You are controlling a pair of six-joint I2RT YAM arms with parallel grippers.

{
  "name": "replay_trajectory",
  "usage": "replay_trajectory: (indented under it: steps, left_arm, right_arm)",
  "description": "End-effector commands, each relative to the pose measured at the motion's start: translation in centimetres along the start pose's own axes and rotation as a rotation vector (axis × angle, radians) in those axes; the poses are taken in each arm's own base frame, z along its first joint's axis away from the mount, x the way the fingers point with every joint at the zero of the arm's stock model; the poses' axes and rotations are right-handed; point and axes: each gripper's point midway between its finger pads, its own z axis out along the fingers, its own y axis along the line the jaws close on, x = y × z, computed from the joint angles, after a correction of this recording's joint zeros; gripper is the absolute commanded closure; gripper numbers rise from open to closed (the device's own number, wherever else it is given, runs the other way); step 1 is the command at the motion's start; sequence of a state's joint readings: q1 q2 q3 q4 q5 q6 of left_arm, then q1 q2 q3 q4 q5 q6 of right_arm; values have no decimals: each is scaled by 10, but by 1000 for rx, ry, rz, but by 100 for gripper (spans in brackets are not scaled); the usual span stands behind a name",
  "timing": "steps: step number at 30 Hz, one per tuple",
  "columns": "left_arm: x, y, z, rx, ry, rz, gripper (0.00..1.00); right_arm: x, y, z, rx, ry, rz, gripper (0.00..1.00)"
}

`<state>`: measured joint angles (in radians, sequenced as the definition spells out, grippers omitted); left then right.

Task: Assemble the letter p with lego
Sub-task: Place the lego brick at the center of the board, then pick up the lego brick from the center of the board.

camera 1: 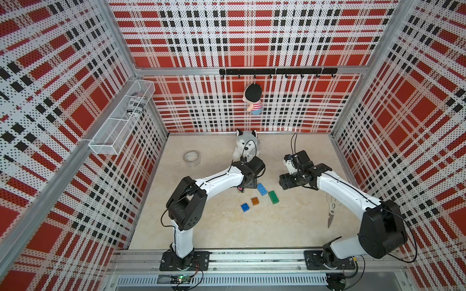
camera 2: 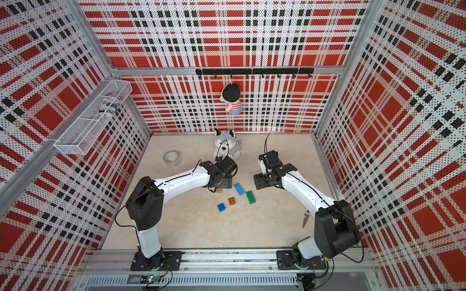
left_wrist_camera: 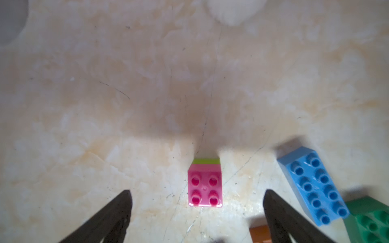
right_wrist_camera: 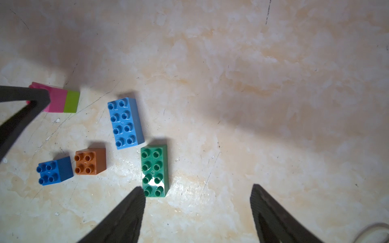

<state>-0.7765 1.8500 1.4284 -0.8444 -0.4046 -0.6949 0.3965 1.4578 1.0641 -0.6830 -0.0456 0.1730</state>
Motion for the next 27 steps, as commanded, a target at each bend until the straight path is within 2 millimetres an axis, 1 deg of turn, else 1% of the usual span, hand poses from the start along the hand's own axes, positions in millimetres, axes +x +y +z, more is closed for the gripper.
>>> replay_trajectory:
  steps: [1,3,6,7,9,10,13,16,21,24,27]
  left_arm:
    - [-28,18,-41,33,-132,-28,1]
    - [-36,31,-56,76,-178,-67,2]
    - [-49,51,-82,166,-267,-135,2]
    - [-53,59,-90,200,-296,-158,2]
    - [-59,75,-105,258,-347,-198,2]
    - [-62,83,-112,286,-370,-217,2]
    - [-64,99,-122,362,-401,-249,2]
    - [-61,103,-120,404,-399,-251,2]
    - [-50,96,-103,414,-353,-220,2]
    - [-47,93,-97,426,-351,-217,1]
    - [-45,92,-97,440,-362,-217,2]
  right_arm:
    - [3,1,4,-10,24,-16,19]
    - [4,9,4,-13,38,-42,19]
    - [5,27,7,-2,77,-106,19]
    - [1,37,8,-6,81,-130,19]
    - [4,47,14,14,118,-167,20]
    - [3,54,17,15,131,-187,20]
    - [1,73,29,1,171,-239,20]
    - [-1,85,42,13,228,-294,21]
    - [-1,100,62,20,300,-374,22]
    - [-2,103,71,20,325,-392,24]
    - [-3,105,77,15,334,-404,25]
